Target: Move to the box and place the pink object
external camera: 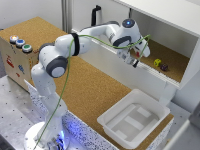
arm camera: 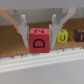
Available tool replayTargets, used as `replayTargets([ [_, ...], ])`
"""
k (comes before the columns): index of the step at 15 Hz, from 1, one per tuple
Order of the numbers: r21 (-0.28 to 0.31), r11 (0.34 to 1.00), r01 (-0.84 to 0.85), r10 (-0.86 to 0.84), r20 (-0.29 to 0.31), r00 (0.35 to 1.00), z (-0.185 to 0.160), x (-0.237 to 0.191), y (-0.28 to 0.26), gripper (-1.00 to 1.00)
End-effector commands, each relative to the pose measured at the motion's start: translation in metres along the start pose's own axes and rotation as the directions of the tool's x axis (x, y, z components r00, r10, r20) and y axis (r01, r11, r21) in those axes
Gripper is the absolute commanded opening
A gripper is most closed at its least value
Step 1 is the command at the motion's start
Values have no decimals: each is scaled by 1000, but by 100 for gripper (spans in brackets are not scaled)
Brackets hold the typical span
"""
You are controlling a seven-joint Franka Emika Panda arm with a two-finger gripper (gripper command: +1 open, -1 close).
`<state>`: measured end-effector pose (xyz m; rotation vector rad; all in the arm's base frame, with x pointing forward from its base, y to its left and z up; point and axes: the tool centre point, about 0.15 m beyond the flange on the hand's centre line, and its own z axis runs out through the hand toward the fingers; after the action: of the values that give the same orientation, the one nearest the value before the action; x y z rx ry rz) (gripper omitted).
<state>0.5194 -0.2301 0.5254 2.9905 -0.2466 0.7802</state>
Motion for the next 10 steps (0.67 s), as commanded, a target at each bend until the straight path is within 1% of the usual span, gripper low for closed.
replayTargets([
  [1, -14, 999, 45, -46, -97, 994, -13, -87, 33, -100],
  [4, 12, 995, 94, -92, -103, 990, -22, -115, 79, -100],
  [5, 21, 994, 103, -101, -94, 990, -21, -125, 96, -100],
  [7, 7, 988, 157, -156, -87, 984, -14, -143, 124, -100],
  [9, -15, 982, 188, -188, -57, 980, -1, -164, 151, -100],
  [10, -17, 980, 196, -196, -33, 980, 6, -174, 161, -100],
])
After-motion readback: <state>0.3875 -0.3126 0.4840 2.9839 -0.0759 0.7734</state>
